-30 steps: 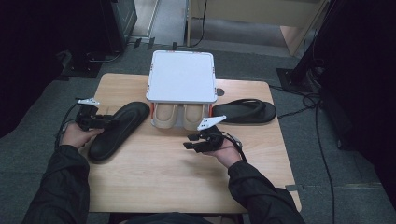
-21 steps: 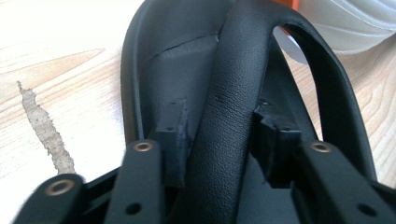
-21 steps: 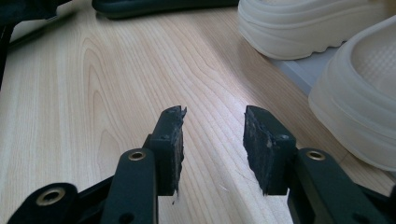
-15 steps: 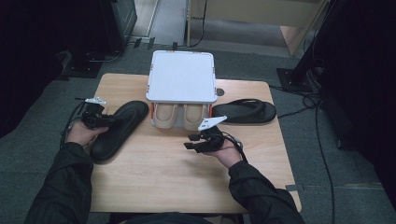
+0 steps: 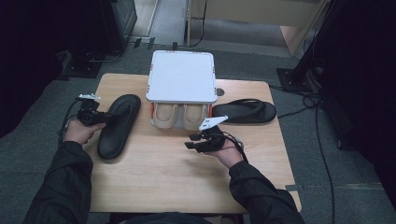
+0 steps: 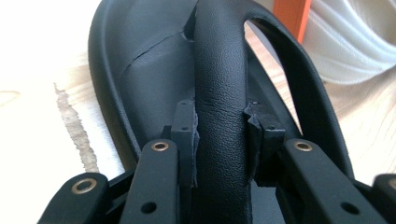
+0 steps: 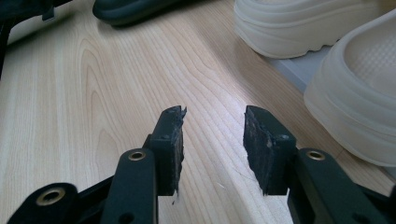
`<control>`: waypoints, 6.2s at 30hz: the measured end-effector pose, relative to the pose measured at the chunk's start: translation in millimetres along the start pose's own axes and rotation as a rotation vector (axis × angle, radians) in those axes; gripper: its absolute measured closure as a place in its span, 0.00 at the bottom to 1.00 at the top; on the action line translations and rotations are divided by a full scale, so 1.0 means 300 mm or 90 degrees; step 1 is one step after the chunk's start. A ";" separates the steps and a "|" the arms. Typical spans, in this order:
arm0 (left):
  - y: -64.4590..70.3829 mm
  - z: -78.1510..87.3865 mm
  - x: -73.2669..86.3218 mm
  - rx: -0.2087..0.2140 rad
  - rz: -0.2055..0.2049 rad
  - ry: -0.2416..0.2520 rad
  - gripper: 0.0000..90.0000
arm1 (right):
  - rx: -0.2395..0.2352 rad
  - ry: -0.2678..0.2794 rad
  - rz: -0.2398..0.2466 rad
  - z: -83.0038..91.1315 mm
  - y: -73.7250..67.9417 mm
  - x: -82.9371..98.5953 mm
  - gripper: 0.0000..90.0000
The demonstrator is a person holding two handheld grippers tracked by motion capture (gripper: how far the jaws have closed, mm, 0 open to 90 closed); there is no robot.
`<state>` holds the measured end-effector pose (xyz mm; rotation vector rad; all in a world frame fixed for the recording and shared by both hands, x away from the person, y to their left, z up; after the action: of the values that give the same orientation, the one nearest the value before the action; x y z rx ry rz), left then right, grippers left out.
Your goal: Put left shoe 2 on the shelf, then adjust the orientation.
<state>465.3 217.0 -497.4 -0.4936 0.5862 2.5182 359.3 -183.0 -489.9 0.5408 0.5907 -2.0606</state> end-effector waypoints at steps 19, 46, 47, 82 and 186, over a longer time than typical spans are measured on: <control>0.036 0.111 -0.106 -0.029 0.034 0.034 0.76 | 0.010 0.014 -0.002 0.006 0.009 -0.001 0.62; 0.126 0.292 -0.384 -0.064 0.039 0.042 0.76 | 0.023 0.036 -0.014 0.025 0.020 -0.002 0.59; 0.133 0.297 -0.395 -0.066 0.037 0.043 0.76 | 0.026 0.038 -0.011 0.027 0.020 -0.002 0.59; 0.365 0.170 -0.745 -0.028 0.030 0.031 0.76 | 0.088 0.055 -0.045 0.115 0.036 0.094 0.58; 0.301 0.095 -0.249 -0.024 -0.054 0.045 0.57 | 0.247 0.010 -0.283 0.154 0.566 0.174 0.85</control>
<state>470.1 131.6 -412.4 -0.6114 0.5329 2.4440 470.9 -326.0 -517.9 0.6945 0.3356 -2.6215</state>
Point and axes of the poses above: each handheld gripper's, and its own axes: z roughly backward along the jaws, x roughly out of its underside, y roughly to its right, the point moved 4 cm from there along -z, roughly forward along the jaws, and after that the axes turned 15 degrees about -y, right-handed, at the moved point
